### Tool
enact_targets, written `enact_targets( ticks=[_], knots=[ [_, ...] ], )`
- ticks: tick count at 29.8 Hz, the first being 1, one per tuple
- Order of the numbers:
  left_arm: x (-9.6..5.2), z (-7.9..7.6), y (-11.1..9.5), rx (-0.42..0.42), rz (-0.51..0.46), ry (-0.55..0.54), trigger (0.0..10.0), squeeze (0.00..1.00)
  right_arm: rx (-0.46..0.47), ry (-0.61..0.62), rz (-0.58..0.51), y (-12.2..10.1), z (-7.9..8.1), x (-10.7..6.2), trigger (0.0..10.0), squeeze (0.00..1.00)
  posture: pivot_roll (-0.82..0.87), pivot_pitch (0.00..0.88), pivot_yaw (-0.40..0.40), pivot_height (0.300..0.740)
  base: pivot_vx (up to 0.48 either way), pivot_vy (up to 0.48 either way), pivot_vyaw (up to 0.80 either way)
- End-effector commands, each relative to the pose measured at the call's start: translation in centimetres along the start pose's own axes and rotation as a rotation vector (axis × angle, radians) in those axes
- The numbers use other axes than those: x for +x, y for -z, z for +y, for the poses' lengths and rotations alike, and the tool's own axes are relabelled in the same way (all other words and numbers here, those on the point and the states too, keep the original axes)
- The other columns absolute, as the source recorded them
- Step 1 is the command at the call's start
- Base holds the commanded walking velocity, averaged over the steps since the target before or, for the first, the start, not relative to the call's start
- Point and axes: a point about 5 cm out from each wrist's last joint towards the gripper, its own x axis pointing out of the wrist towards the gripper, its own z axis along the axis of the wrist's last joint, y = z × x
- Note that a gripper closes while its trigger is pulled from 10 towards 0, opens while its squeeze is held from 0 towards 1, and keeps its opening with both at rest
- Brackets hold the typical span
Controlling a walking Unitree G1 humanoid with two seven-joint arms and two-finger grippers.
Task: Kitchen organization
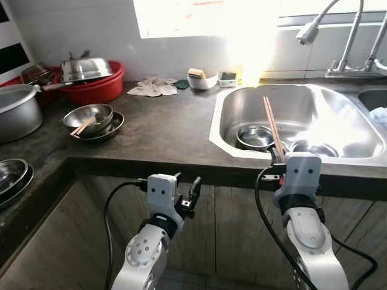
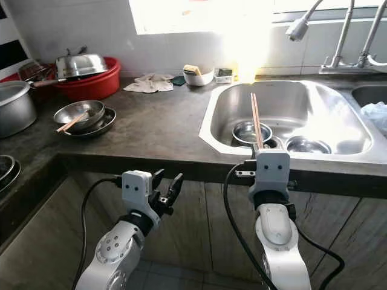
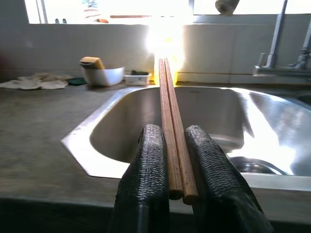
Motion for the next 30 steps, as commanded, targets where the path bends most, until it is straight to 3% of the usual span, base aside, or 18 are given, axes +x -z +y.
enact_targets(
  ticks=[1,4,30],
  knots=[
    [-0.3,0.3,-0.1,0.008,0.011,-0.013,10.0,0.0,0.013,-0.033,-0.006,-0.5,0.7,0.4,10.0,0.0,0.07,0.011,0.032,0.74,0.0,0.0,0.0],
    [-0.4,0.6,-0.2,0.071,0.002,-0.009,10.0,0.0,0.007,-0.059,0.0,-0.6,0.7,0.8,10.0,0.0,0.07,0.011,0.03,0.74,0.187,-0.257,0.0],
    [-0.1,0.5,-0.4,0.057,-0.004,0.01,10.0,0.0,-0.034,-0.158,0.002,-2.6,-0.6,3.2,10.0,0.0,0.06,0.015,0.025,0.74,0.271,-0.365,0.0]
  ],
)
